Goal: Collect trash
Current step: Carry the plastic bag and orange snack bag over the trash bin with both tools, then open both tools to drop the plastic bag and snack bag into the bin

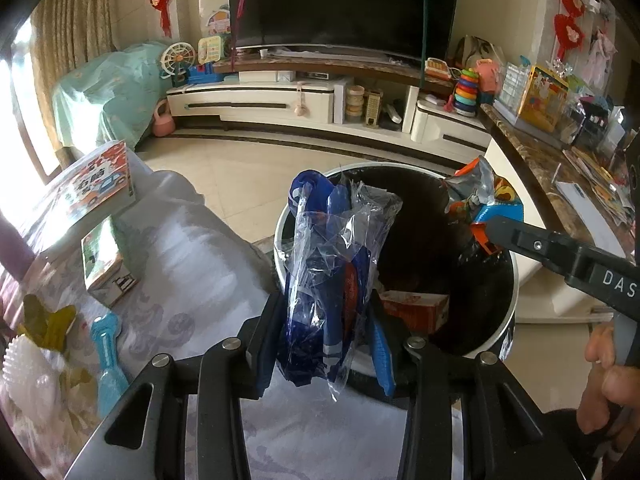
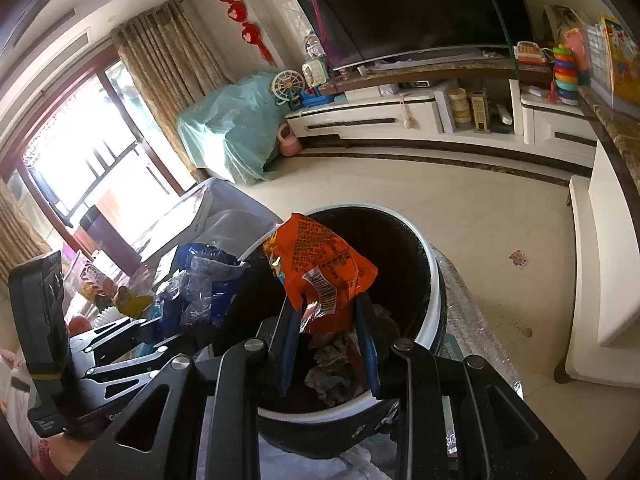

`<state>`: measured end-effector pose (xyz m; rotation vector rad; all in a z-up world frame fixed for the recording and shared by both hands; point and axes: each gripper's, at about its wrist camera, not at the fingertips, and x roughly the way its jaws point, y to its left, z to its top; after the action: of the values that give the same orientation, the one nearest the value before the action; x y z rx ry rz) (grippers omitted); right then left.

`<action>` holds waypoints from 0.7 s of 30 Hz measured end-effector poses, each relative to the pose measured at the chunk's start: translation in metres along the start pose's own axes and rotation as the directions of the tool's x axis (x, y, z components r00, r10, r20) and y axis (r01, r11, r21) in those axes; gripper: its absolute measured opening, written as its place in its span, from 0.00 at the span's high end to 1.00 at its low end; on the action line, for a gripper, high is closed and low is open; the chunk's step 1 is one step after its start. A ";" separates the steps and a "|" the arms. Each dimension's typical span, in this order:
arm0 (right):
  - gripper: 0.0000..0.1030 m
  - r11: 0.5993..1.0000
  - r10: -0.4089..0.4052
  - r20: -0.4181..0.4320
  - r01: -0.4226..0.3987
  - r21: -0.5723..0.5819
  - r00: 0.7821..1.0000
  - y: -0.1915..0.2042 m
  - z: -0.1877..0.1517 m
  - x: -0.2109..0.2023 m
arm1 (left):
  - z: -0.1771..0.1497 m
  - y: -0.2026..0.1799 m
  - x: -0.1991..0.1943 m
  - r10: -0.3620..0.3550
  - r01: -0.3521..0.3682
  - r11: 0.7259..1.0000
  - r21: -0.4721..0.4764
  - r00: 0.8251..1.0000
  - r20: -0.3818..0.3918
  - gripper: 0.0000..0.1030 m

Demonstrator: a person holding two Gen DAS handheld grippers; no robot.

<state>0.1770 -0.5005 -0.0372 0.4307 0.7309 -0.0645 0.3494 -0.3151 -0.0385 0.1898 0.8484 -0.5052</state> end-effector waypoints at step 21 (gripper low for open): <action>0.64 1.000 -0.007 -0.001 0.007 0.020 1.000 -0.006 0.008 0.005 | 0.015 -0.011 0.013 -0.002 0.002 1.000 -0.002 1.000 -0.001 0.55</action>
<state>0.1843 -0.5088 -0.0373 0.4476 0.7331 -0.0781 0.3606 -0.3345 -0.0381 0.1875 0.8502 -0.5066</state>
